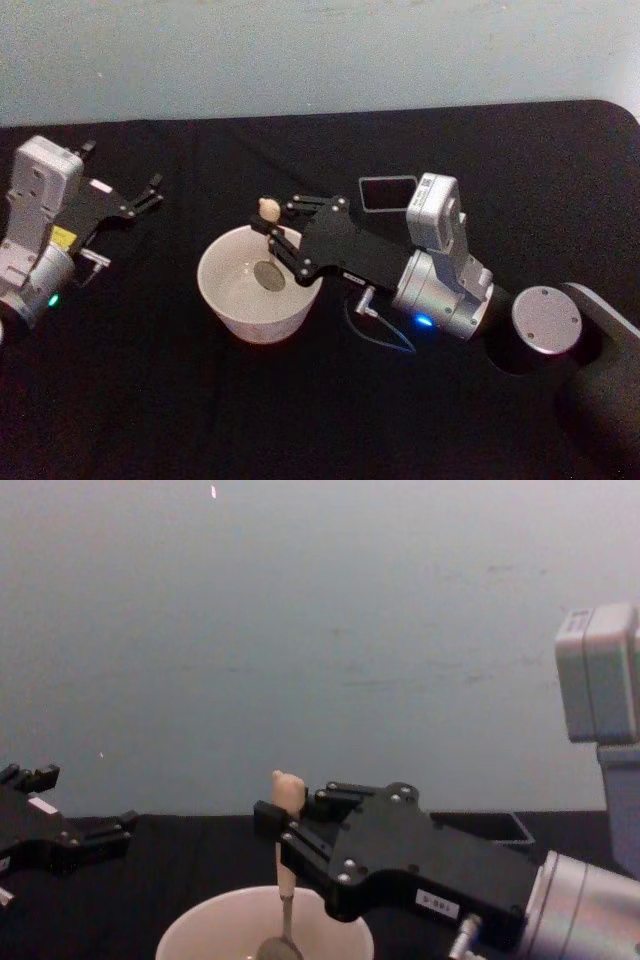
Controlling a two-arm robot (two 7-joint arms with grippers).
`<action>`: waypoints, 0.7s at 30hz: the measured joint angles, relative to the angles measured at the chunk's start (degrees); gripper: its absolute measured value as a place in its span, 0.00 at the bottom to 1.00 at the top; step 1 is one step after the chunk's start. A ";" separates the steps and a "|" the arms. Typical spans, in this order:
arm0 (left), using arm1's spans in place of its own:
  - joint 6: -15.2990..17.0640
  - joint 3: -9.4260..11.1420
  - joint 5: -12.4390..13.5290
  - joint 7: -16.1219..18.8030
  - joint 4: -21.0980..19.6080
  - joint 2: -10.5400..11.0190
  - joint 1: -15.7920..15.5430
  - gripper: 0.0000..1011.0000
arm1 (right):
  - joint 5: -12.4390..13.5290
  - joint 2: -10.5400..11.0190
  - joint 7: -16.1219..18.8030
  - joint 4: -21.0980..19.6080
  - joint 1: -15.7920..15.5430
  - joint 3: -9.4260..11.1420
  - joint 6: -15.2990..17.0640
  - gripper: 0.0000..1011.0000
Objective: Pick up the stirring spoon with one hand, stir inside the cup, then place it back in its original position.
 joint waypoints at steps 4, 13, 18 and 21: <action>0.00 0.00 0.00 0.00 0.00 0.00 0.00 0.99 | -0.38 -0.13 -0.28 0.43 0.07 0.11 -0.02 0.20; 0.00 0.00 0.00 0.00 0.00 0.00 0.00 0.99 | -0.70 0.73 -0.46 -0.12 -0.60 1.13 -0.05 0.20; 0.00 0.00 0.00 0.00 0.00 0.00 0.00 0.99 | -0.05 1.88 -0.25 -1.83 -1.78 1.73 0.17 0.20; 0.00 0.00 0.00 0.00 0.00 0.00 0.00 0.99 | 0.36 2.58 0.02 -2.90 -2.58 1.96 0.57 0.20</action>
